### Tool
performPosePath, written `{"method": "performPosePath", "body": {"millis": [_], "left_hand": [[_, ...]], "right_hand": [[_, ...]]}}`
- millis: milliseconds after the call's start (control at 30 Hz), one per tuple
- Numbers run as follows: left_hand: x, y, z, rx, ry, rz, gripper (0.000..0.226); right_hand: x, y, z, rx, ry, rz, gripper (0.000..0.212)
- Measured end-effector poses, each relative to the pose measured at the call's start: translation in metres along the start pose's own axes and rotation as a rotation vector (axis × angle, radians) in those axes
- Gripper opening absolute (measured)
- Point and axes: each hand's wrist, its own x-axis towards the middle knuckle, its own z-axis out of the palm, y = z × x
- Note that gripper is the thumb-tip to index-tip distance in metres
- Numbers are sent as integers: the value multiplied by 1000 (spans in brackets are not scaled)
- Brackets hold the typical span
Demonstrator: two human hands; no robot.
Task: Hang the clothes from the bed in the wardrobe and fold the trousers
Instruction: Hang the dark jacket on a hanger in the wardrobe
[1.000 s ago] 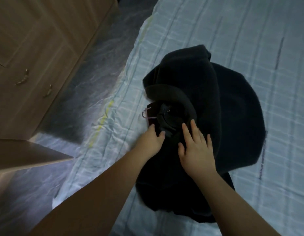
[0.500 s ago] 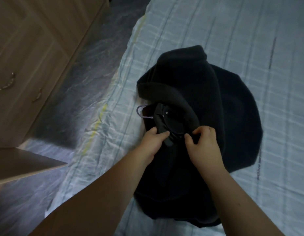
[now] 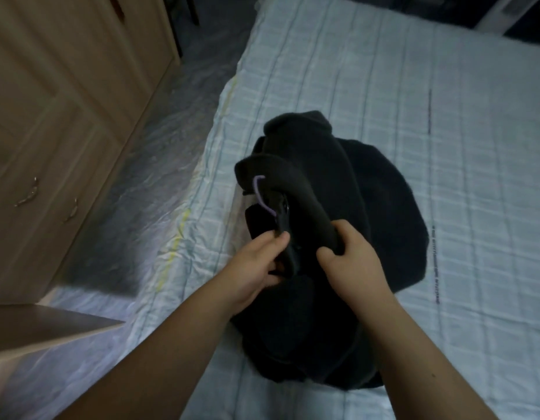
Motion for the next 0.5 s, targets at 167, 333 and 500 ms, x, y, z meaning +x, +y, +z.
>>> {"method": "performPosePath", "body": {"millis": [167, 333, 500], "left_hand": [[-51, 25, 45, 307, -213, 59, 25], [-92, 42, 96, 452, -248, 164, 21], [-126, 46, 151, 369, -193, 189, 16]], "right_hand": [[-60, -14, -24, 168, 176, -104, 34], [-111, -16, -62, 378, 235, -56, 27], [-147, -17, -120, 556, 353, -126, 32]]}}
